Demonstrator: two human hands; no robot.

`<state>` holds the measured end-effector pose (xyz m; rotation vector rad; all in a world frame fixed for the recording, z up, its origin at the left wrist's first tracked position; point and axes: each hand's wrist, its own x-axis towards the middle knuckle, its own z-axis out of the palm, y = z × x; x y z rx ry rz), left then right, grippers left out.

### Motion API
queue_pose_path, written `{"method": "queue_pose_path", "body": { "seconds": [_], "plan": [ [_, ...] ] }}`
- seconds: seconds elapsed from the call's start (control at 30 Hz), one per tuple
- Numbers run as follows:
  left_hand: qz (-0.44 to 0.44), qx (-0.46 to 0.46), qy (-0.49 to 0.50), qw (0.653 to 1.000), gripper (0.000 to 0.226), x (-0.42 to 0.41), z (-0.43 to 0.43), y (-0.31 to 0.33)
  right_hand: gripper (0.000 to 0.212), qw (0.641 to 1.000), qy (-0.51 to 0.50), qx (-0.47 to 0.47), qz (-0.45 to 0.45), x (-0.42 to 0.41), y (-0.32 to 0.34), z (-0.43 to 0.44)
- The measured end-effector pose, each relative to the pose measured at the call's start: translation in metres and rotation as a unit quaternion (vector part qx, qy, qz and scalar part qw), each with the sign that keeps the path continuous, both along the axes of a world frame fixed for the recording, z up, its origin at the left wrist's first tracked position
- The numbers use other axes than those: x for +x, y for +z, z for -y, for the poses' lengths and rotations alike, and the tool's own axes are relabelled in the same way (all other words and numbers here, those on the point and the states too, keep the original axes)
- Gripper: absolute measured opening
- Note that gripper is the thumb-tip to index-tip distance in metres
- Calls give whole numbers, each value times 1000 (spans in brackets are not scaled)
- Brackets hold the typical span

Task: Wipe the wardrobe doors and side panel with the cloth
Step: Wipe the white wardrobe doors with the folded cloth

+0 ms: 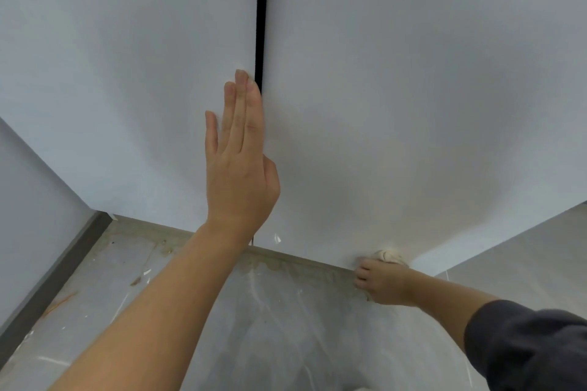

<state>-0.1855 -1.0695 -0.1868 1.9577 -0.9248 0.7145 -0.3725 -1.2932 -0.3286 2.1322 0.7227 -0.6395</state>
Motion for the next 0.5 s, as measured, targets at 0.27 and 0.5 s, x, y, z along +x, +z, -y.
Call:
{"method": "queue_pose_path", "body": {
  "seconds": [0.27, 0.5],
  "plan": [
    [4, -14, 16, 1000, 90, -1, 4, -1, 17, 995, 23, 81, 50, 104, -16, -87],
    [51, 29, 30, 998, 88, 8, -2, -7, 28, 992, 63, 96, 44, 151, -41, -121]
  ]
}}
